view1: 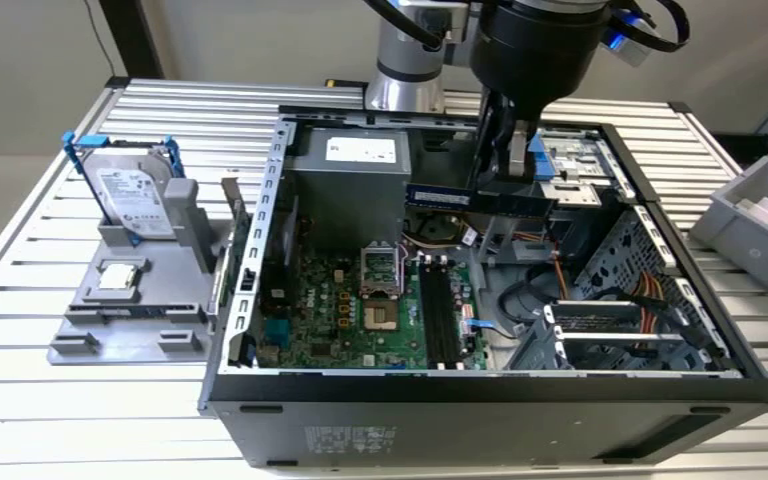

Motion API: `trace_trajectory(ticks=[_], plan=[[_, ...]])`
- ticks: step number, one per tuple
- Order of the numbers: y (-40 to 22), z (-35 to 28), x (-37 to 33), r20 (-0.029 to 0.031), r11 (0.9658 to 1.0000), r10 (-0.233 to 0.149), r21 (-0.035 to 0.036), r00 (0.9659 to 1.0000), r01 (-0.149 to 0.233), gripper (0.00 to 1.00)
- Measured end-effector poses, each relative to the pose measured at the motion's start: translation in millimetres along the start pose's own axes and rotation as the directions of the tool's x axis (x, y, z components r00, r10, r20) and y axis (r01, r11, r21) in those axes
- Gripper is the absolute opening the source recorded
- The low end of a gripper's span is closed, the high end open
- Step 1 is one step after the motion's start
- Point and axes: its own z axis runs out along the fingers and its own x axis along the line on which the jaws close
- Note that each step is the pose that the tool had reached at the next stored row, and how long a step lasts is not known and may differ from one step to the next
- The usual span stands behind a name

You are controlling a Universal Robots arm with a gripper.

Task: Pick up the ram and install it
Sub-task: 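Pick up the ram and move it above insertion slot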

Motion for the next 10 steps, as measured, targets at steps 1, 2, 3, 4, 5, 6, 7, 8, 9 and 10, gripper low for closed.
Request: trace_trajectory(ticks=[1,2,3,4,5,6,7,8,9,10], plan=[[0.0,0.0,0.0,-0.0001,1.0000,0.000,0.0000,1.0000,0.000,0.00],[0.0,0.0,0.0,0.0000,1.0000,0.000,0.0000,1.0000,0.000,0.00],[0.0,0.0,-0.1,-0.0001,1.0000,0.001,0.0000,1.0000,-0.001,0.00],[0.0,0.0,-0.1,-0.0001,1.0000,0.002,0.0001,1.0000,-0.002,0.00],[0.0,0.0,-0.1,-0.0001,1.0000,0.004,0.0001,1.0000,-0.004,0.00],[0.0,0.0,-0.1,-0.0001,1.0000,0.005,0.0002,1.0000,-0.005,0.00],[0.0,0.0,-0.1,-0.0001,1.0000,0.005,0.0001,1.0000,-0.005,0.00],[0.0,0.0,-0.1,-0.0001,1.0000,0.005,0.0001,1.0000,-0.005,0.00],[0.0,0.0,-0.1,-0.0001,1.0000,0.005,0.0001,1.0000,-0.005,0.00],[0.0,0.0,-0.1,-0.0001,1.0000,0.005,0.0002,1.0000,-0.005,0.00]])
